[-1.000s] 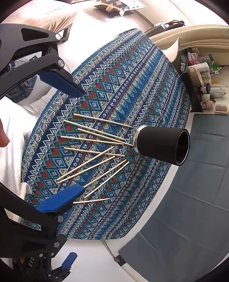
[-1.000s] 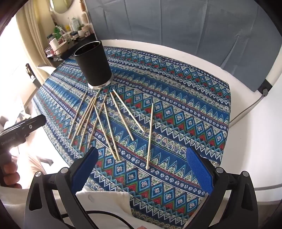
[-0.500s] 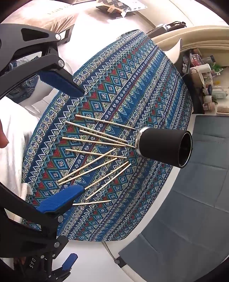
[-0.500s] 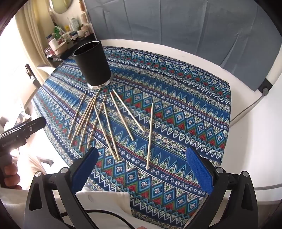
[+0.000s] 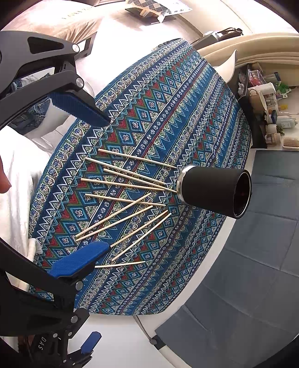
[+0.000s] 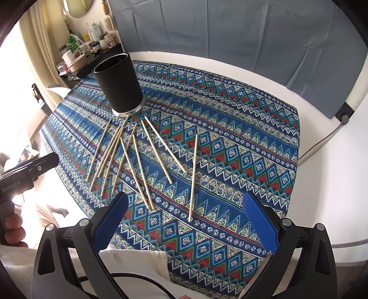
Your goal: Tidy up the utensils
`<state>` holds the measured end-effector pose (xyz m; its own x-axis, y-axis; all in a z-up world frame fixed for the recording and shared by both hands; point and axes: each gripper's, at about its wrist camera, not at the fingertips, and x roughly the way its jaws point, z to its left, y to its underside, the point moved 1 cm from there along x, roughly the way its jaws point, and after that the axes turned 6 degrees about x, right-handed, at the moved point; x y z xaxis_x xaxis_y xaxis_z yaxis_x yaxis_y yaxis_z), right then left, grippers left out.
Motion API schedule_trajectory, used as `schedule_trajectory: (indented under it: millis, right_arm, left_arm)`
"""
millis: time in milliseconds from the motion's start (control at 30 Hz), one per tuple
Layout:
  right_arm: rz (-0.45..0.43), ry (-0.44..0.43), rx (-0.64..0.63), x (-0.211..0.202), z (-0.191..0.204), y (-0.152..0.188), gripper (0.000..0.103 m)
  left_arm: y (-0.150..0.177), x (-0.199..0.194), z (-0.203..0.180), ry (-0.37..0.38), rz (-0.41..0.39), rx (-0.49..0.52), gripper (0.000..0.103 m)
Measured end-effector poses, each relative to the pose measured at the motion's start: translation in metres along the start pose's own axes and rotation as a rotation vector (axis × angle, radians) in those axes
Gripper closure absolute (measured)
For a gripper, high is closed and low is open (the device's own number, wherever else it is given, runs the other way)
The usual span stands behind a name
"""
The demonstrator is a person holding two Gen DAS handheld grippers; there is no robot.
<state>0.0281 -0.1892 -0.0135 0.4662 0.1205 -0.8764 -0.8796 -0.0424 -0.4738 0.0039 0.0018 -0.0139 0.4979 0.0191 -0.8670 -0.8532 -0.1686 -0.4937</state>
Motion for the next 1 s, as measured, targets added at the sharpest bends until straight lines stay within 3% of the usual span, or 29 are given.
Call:
schedule_trajectory:
  millis: [1000]
  right_arm:
    - [0.02,0.009,0.001,0.0048,0.0014,0.0006,0.008]
  left_arm:
    - [-0.0034,0.0039,0.0007,-0.003,0.018,-0.003,0.006]
